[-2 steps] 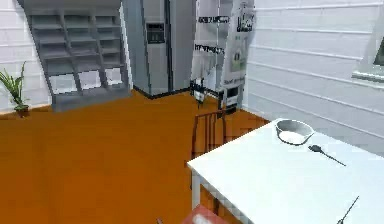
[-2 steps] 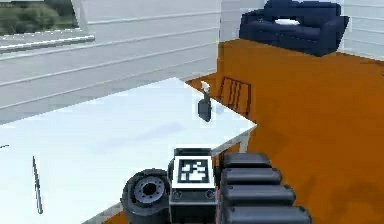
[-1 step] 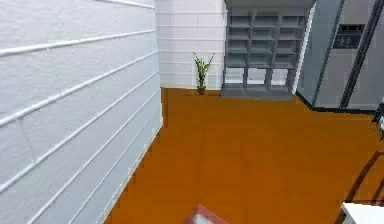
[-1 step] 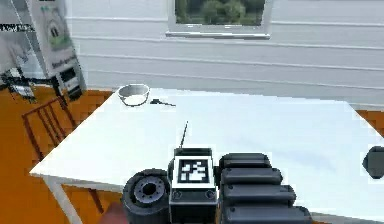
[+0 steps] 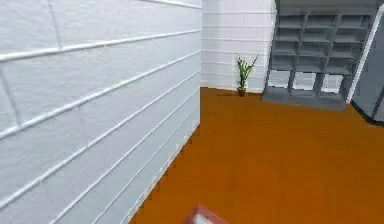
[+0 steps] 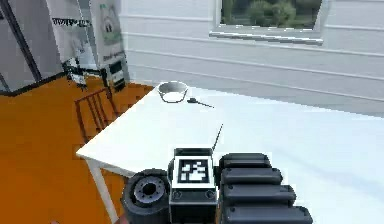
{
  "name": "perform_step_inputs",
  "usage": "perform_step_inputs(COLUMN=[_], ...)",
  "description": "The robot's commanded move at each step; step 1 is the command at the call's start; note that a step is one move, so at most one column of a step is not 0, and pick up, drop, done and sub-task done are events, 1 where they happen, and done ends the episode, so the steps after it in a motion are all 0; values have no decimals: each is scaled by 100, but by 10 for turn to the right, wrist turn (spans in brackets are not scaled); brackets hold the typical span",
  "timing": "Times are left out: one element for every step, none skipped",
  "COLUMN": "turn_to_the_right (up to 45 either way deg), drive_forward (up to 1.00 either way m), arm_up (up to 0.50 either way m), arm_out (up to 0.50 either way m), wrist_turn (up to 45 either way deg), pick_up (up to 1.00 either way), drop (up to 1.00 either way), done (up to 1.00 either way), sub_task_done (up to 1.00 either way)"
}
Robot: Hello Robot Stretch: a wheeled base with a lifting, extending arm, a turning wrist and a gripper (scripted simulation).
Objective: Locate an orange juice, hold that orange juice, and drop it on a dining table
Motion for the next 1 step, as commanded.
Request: perform_step_inputs(turn_to_the_right=[450], drive_forward=[0], arm_up=[0], arm_out=[0], wrist_turn=[0], pick_up=[0], drop=[0], done=[0], sub_task_done=[0])
